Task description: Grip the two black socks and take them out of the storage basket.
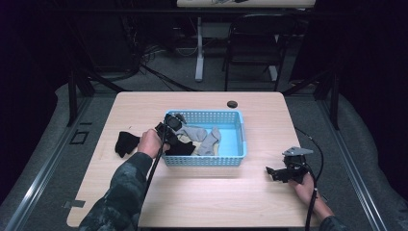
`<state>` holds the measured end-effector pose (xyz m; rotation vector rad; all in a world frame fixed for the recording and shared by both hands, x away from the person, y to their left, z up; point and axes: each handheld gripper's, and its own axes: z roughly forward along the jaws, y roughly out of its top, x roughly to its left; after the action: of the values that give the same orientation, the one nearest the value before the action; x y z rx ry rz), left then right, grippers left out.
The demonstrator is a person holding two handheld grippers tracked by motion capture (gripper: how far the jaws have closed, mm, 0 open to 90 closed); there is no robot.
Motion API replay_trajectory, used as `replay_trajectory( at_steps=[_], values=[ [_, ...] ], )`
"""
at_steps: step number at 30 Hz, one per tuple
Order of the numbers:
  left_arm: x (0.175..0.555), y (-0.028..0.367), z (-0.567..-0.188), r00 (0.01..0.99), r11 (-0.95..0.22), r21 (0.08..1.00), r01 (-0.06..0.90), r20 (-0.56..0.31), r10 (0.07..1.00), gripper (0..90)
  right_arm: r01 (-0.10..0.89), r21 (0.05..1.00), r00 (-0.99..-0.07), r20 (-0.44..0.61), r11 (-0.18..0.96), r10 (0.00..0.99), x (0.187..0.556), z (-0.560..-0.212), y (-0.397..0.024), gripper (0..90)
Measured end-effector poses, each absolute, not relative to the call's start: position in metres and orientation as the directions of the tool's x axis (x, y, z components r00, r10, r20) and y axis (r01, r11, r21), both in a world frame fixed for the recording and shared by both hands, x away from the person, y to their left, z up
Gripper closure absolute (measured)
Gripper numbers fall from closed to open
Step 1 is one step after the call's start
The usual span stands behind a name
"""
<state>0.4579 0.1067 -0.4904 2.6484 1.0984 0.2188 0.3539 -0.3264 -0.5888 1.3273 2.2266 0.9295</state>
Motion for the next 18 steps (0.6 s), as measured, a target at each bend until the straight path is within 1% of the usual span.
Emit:
replay_trajectory(
  at_steps=[5,9,18],
  values=[
    [0.458,0.108,-0.474,0.699,-0.666,0.343,0.662,0.038,0.714,87.6,0.622,0.709,-0.477,0.007,0.332,0.879,0.354,-0.589,-0.326,0.0],
    [0.457,0.110,-0.463,0.700,-0.653,0.381,0.654,0.022,0.714,87.6,0.622,0.709,-0.477,0.006,0.332,0.879,0.354,-0.589,-0.326,0.0],
    [0.457,0.107,-0.437,0.708,-0.645,0.434,0.629,0.023,0.706,87.6,0.622,0.709,-0.476,0.007,0.332,0.879,0.354,-0.589,-0.326,0.0]
  ],
)
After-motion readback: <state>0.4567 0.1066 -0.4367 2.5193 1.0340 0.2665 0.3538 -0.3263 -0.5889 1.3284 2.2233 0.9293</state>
